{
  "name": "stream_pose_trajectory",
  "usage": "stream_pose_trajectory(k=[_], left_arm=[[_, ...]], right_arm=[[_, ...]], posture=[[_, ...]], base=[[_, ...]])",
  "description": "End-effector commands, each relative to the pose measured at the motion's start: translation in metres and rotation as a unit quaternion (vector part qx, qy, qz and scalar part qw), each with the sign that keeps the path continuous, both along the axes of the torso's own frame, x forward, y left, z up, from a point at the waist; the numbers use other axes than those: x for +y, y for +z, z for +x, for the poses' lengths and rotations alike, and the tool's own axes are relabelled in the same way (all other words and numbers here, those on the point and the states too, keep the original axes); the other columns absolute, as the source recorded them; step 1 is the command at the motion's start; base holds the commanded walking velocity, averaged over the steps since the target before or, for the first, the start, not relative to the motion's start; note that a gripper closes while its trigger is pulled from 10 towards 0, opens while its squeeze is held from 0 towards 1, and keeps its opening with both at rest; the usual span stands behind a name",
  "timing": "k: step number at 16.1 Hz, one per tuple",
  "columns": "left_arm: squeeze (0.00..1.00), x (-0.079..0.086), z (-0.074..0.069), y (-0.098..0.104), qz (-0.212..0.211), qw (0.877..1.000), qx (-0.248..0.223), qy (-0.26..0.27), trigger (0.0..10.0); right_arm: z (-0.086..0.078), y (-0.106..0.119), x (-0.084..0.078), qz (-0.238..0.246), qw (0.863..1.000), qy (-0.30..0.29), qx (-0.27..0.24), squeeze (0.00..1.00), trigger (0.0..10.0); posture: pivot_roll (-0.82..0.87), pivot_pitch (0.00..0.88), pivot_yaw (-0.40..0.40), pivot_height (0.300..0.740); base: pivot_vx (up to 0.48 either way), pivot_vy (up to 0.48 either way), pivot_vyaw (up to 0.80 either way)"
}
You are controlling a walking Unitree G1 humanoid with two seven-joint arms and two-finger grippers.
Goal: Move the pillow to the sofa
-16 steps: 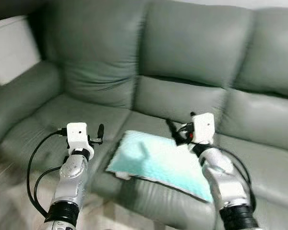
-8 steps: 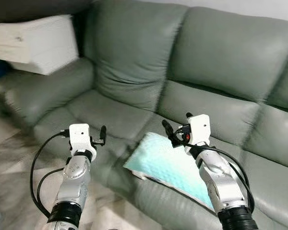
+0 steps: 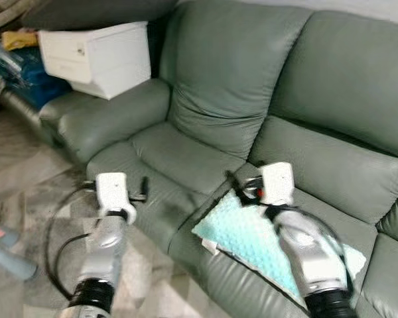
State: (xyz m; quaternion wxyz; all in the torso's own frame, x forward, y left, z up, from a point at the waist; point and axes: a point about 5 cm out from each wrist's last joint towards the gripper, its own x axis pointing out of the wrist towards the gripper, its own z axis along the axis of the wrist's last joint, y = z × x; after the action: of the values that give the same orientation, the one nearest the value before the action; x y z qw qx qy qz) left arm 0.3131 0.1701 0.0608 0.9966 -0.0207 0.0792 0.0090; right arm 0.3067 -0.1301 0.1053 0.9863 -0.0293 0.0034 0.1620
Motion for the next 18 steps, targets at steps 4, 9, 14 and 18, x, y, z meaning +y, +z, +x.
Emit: stream_pose_trajectory(k=[4, 9, 14, 18], left_arm=[[0.0, 0.0086, 0.0007, 0.0005, 0.01, 1.0, 0.005, 0.013, 10.0], [0.0, 0.0081, 0.0021, 0.0005, 0.013, 1.0, 0.005, 0.014, 10.0], [0.0, 0.0066, 0.0031, -0.0005, 0.017, 1.0, 0.005, 0.013, 10.0], [0.0, 0.0042, 0.0025, -0.0008, 0.021, 1.0, 0.004, 0.014, 10.0]], right_arm=[[0.0009, 0.0081, 0.0072, 0.01, 1.0, 0.011, -0.011, 0.0, 10.0], [0.0011, 0.0084, 0.0063, 0.008, 1.0, 0.013, -0.011, 0.0, 10.0], [0.0015, 0.0092, 0.0054, 0.007, 1.0, 0.015, -0.011, 0.0, 10.0], [0.0015, 0.0098, 0.0047, 0.009, 1.0, 0.015, -0.012, 0.0, 10.0]], posture=[[-0.16, 0.0, 0.034, 0.74], [-0.16, 0.0, 0.033, 0.74], [-0.16, 0.0, 0.031, 0.74], [-0.16, 0.0, 0.029, 0.74]], base=[[0.0, 0.313, 0.0], [0.0, 0.48, 0.0], [0.0, 0.48, 0.0], [0.0, 0.48, 0.0]])
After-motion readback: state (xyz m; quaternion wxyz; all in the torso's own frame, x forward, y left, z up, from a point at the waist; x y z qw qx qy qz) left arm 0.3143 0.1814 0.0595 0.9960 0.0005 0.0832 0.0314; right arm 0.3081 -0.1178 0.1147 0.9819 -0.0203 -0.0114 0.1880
